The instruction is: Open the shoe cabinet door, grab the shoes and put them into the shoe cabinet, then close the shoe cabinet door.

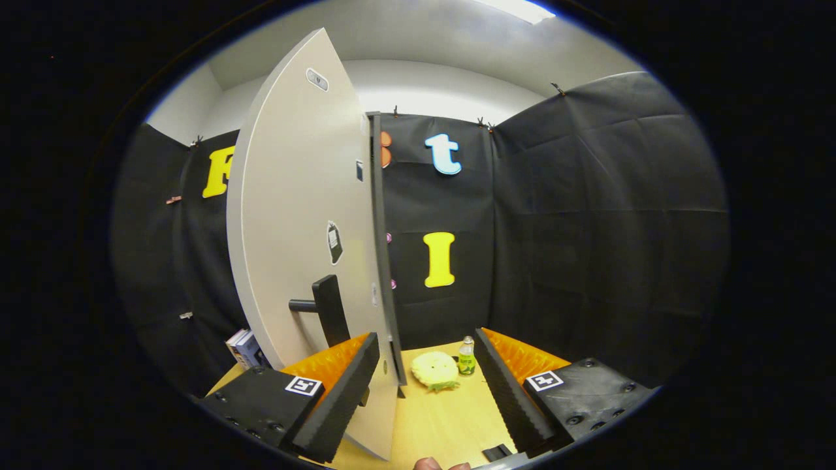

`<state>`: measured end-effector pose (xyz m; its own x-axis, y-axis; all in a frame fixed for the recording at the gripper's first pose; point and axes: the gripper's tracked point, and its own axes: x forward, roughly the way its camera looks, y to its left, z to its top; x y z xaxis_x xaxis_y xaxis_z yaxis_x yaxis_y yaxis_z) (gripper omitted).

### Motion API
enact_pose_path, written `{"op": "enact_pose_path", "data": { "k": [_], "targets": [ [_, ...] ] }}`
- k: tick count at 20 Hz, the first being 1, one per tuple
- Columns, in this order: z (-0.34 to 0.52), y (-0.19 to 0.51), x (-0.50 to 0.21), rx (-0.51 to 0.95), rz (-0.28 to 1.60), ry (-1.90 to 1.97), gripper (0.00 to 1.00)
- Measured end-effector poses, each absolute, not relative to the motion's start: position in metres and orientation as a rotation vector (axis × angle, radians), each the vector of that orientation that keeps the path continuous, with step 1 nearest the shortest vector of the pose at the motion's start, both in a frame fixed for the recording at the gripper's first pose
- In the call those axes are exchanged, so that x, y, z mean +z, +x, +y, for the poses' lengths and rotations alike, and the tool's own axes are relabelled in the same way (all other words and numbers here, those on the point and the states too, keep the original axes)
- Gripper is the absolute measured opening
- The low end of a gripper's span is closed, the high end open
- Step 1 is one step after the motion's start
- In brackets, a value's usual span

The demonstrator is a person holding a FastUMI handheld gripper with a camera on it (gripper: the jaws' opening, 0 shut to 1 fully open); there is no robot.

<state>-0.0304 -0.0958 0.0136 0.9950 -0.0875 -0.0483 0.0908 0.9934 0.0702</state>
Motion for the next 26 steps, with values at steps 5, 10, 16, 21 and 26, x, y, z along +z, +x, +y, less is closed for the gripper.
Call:
{"op": "enact_pose_path", "data": {
  "k": [5,10,16,21,26],
  "targets": [
    [-0.029,-0.006,0.002,0.042,0.082,0.092,0.98],
    [0.015,0.008,-0.002,0.124,0.119,0.128,0.98],
    [0.018,0.011,-0.008,0.106,0.132,0.127,0.98],
    [0.019,0.015,-0.008,0.093,0.132,0.146,0.98],
    [0.054,0.027,-0.015,0.148,0.161,0.168,0.98]
  ]
}}
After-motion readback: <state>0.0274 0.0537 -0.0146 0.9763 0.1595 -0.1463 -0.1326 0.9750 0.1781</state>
